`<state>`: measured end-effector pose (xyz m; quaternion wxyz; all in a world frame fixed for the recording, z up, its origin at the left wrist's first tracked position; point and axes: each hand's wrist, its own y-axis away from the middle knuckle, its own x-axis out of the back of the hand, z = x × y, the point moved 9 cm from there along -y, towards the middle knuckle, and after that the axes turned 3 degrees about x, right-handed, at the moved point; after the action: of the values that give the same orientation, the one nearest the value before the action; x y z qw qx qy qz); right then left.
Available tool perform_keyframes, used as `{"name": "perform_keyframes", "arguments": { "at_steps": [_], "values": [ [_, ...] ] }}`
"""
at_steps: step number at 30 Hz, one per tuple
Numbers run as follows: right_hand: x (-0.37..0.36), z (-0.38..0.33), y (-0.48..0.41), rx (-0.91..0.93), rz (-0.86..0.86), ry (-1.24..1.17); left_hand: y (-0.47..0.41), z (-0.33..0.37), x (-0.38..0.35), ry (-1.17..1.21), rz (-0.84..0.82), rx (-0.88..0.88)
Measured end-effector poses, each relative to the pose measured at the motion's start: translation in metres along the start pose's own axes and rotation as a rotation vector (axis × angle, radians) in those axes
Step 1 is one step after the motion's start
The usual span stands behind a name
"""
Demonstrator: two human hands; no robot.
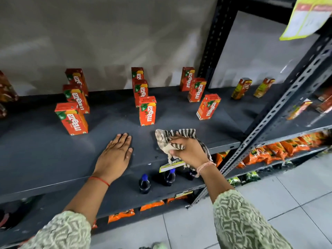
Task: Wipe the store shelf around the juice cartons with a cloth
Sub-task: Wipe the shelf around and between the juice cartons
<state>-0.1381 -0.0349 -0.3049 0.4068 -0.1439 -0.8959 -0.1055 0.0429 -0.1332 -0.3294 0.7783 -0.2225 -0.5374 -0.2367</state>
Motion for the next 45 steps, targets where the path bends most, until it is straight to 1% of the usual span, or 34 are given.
{"name": "perform_keyframes", "arguments": {
  "at_steps": [3,6,8,10,12,13,15,17,19,21,23,25,28,31,35,39,41,45],
  "values": [
    [-0.012,-0.016,0.015,-0.017,0.051,-0.045,0.016,-0.011,0.006,-0.004,0.013,-0.045],
    [-0.031,-0.038,0.028,-0.015,0.053,-0.020,0.032,-0.025,0.014,0.001,0.021,-0.076],
    [-0.043,-0.056,0.034,-0.016,0.018,0.008,0.043,-0.039,0.023,0.018,0.037,-0.075],
    [-0.051,-0.071,0.036,-0.051,-0.055,0.026,0.053,-0.056,0.031,0.029,0.045,-0.064],
    [-0.057,-0.090,0.034,-0.069,-0.095,-0.014,0.062,-0.074,0.038,0.028,0.040,-0.046],
    [-0.060,-0.101,0.032,-0.055,-0.068,-0.054,0.064,-0.084,0.040,0.024,0.036,-0.034],
    [-0.066,-0.121,0.025,-0.019,0.051,-0.129,0.069,-0.103,0.045,0.014,0.037,-0.001],
    [-0.080,-0.131,0.016,-0.062,0.145,-0.234,0.074,-0.124,0.051,0.000,0.048,0.047],
    [-0.098,-0.134,0.001,-0.112,0.189,-0.300,0.079,-0.142,0.059,-0.014,0.063,0.080],
    [-0.109,-0.139,-0.017,-0.113,0.227,-0.338,0.082,-0.157,0.066,-0.026,0.071,0.112],
    [-0.115,-0.145,-0.036,-0.120,0.254,-0.434,0.083,-0.171,0.070,-0.027,0.070,0.143],
    [-0.118,-0.148,-0.056,-0.129,0.294,-0.505,0.083,-0.177,0.070,-0.039,0.079,0.139],
    [-0.118,-0.157,-0.091,-0.065,0.349,-0.516,0.083,-0.181,0.066,-0.064,0.116,0.121],
    [-0.113,-0.165,-0.127,-0.027,0.354,-0.484,0.083,-0.181,0.065,-0.085,0.094,0.121],
    [-0.111,-0.172,-0.176,0.034,0.336,-0.252,0.083,-0.181,0.066,-0.072,0.074,0.113],
    [-0.119,-0.174,-0.208,0.077,0.242,-0.013,0.084,-0.179,0.068,-0.076,0.098,0.102],
    [-0.119,-0.177,-0.220,0.099,0.234,0.089,0.083,-0.181,0.064,-0.077,0.078,0.111],
    [-0.131,-0.174,-0.239,0.066,0.113,0.224,0.076,-0.184,0.065,-0.088,0.096,0.095]
  ]
}}
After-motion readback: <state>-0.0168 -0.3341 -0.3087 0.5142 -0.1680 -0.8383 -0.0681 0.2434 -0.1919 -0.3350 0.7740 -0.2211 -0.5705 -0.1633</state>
